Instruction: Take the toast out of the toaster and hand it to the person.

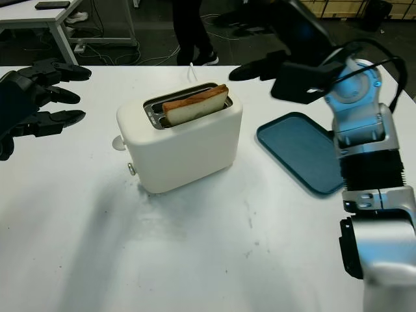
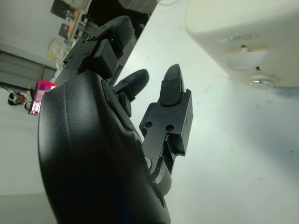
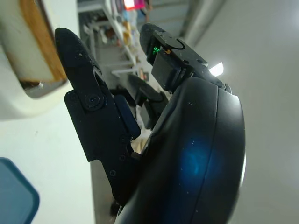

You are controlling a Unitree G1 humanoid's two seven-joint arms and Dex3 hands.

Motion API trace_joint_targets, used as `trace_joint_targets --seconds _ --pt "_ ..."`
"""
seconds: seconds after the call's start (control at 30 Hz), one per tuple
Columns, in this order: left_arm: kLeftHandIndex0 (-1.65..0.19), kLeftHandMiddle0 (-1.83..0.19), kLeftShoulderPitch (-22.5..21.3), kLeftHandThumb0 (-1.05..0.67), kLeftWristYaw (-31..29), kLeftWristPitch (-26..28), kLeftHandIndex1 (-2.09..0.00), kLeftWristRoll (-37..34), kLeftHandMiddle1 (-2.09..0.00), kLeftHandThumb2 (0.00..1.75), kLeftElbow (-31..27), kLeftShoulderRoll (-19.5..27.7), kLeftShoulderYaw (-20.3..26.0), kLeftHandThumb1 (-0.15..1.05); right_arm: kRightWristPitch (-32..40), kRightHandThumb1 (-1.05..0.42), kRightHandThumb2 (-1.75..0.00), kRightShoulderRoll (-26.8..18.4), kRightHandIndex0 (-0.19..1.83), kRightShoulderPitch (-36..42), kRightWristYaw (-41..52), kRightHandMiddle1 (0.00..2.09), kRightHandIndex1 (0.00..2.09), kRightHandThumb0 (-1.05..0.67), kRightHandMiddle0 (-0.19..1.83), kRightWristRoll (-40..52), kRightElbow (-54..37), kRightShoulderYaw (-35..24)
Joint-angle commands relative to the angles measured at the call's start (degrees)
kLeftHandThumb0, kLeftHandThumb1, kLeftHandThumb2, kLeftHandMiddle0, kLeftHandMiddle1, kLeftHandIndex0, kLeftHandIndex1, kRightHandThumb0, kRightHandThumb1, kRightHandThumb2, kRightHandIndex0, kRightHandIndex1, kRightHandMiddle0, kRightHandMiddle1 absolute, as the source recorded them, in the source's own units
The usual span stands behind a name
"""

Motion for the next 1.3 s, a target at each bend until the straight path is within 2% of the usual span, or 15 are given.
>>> trace_joint_targets --seconds 0.0,0.17,0.3,0.67,1.0,1.27 --pt "-0.28 -0.09 -0.2 0.10 0.1 0.2 -0.57 -0.2 -1.12 0.32 0.0 0.1 0.1 0.92 -1.0 -0.68 0.00 1.1 0.45 -0.9 0.0 0.03 0.85 -0.71 0.79 -1.5 -1.0 1.5" --pt "-0.28 -0.10 -0.1 0.10 0.5 0.8 -0.56 0.2 -1.12 0.31 -0.2 0.1 -0.3 0.92 -1.9 -0.62 0.00 2.4 0.43 -0.6 -0.4 0.03 0.78 -0.62 0.79 -4.0 -0.9 3.9" --pt "-0.29 -0.10 -0.1 0.10 0.4 0.3 -0.56 0.2 -1.11 0.32 0.1 0.0 -0.5 0.92 -4.3 -0.61 0.00 3.4 0.41 -2.0 -0.7 0.03 0.82 -0.54 0.78 -5.6 1.6 5.6" --pt "-0.30 -0.11 0.2 0.10 0.6 0.2 -0.55 0.2 -1.09 0.30 0.0 -0.1 -0.4 0.92 -7.4 -0.60 0.00 4.9 0.42 -4.8 -0.1 0.05 0.87 -0.58 0.83 -8.7 8.5 9.4" --pt "-0.30 -0.11 0.4 0.09 0.8 0.2 -0.54 0.3 -1.09 0.32 0.2 -0.5 -0.7 0.92 -13.4 -0.66 -0.01 7.0 0.60 -7.5 -6.6 0.11 0.87 -0.44 0.94 -12.2 20.9 10.7" --pt "-0.30 -0.11 -0.1 0.07 1.1 0.9 -0.53 0.2 -1.09 0.31 0.6 -0.8 -0.6 0.92 -16.5 -0.68 -0.01 6.9 0.78 -9.0 -9.3 0.15 0.72 -0.42 1.06 -14.6 25.4 12.4"
